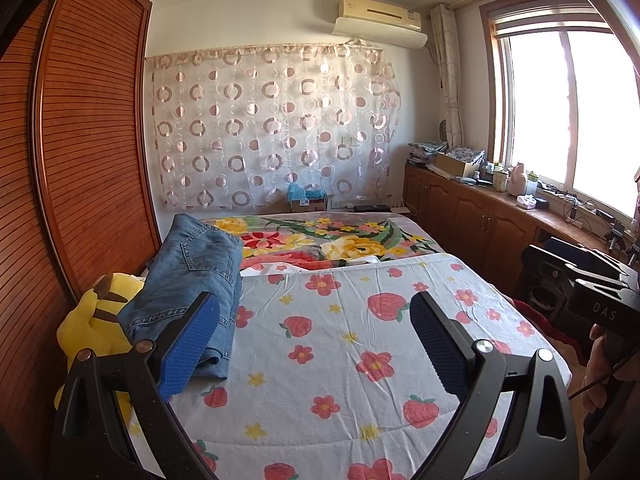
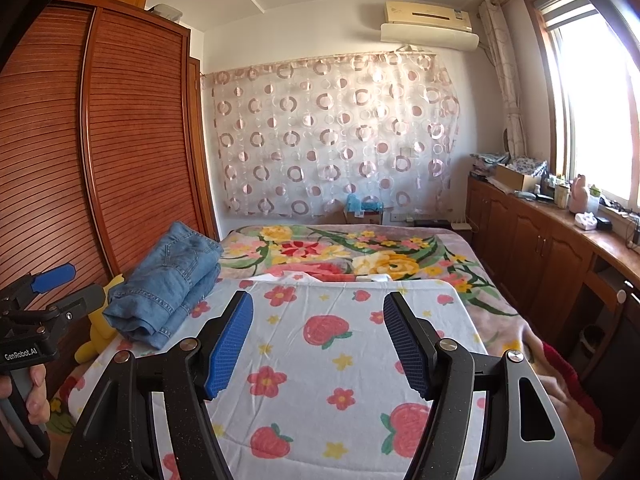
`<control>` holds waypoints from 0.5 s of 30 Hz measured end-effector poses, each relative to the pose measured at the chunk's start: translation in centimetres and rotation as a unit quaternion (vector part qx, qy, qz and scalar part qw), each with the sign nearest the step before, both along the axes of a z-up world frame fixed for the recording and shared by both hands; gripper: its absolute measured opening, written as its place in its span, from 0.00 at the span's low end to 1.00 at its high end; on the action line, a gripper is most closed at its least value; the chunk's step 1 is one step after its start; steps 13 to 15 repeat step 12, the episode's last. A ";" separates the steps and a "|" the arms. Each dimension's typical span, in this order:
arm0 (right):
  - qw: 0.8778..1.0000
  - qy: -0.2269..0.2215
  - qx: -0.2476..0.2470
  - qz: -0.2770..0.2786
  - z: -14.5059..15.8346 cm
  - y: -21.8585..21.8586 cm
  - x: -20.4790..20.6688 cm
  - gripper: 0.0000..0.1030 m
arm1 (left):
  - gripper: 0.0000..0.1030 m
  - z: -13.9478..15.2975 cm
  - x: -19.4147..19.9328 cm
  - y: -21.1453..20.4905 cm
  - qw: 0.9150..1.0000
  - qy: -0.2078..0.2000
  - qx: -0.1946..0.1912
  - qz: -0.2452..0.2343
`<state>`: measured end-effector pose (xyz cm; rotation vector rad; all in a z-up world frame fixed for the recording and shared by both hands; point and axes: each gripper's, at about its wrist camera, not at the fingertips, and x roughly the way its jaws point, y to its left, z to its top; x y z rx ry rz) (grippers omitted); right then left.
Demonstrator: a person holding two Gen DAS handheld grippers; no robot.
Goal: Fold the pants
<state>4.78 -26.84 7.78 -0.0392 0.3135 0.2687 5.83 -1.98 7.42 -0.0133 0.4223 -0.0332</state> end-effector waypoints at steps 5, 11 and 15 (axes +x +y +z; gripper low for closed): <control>1.000 0.000 0.001 -0.001 -0.1 0.1 -0.1 0.68 | 0.94 -0.1 -0.1 0.0 1.000 0.000 0.000 0.000; 1.000 0.000 0.002 -0.001 -0.1 0.2 -0.1 0.68 | 0.94 -0.1 0.0 0.0 1.000 0.000 -0.001 0.000; 1.000 0.000 0.002 -0.002 -0.1 0.2 -0.1 0.68 | 0.94 -0.2 -0.1 0.0 1.000 -0.001 0.000 0.000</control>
